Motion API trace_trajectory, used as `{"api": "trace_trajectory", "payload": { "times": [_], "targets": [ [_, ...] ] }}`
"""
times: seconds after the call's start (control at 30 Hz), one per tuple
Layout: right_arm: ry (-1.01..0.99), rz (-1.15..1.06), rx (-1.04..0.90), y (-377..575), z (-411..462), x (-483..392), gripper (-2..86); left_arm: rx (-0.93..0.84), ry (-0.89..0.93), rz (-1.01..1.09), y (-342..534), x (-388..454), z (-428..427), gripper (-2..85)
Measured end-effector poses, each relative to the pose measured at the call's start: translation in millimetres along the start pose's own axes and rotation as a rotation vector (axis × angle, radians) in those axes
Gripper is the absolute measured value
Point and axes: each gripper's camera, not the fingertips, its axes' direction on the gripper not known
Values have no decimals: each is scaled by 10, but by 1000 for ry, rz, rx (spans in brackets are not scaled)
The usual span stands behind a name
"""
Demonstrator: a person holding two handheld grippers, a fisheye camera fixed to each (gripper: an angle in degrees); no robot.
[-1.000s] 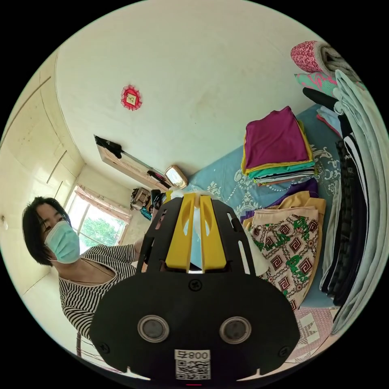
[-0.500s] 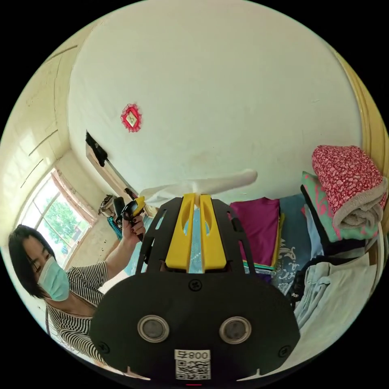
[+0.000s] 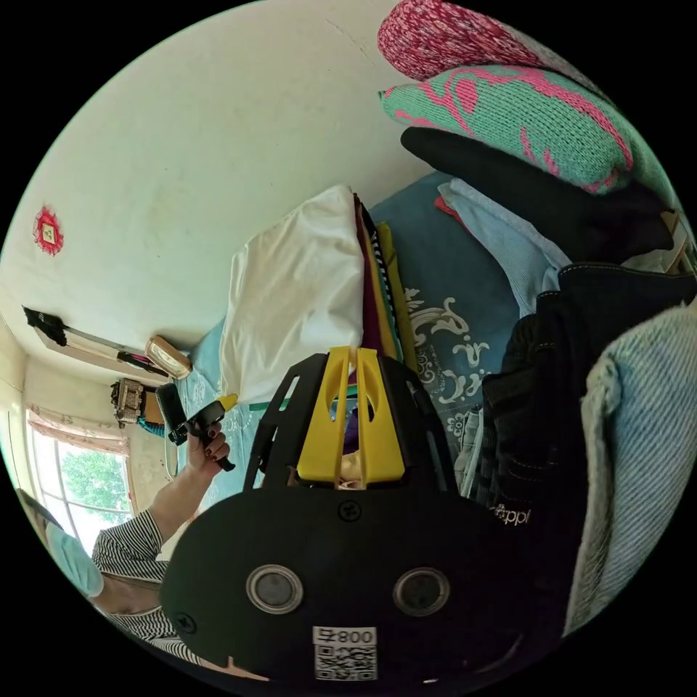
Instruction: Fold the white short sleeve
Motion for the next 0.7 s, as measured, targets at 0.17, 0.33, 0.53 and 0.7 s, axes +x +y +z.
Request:
{"api": "trace_trajectory", "payload": {
  "times": [0.17,0.33,0.53,0.7],
  "targets": [
    [49,5,-11,207,234,-140,14,-8,-7,-11,-16,134,15,10],
    [59,13,29,487,289,-353,12,-8,-19,24,-6,385,-118,3],
    [198,-22,123,881,148,-955,2,58,-42,173,-293,960,-251,2],
    [298,-170,282,1042,2,-1870,0,-2,-286,247,-503,1298,94,2]
  ]
}}
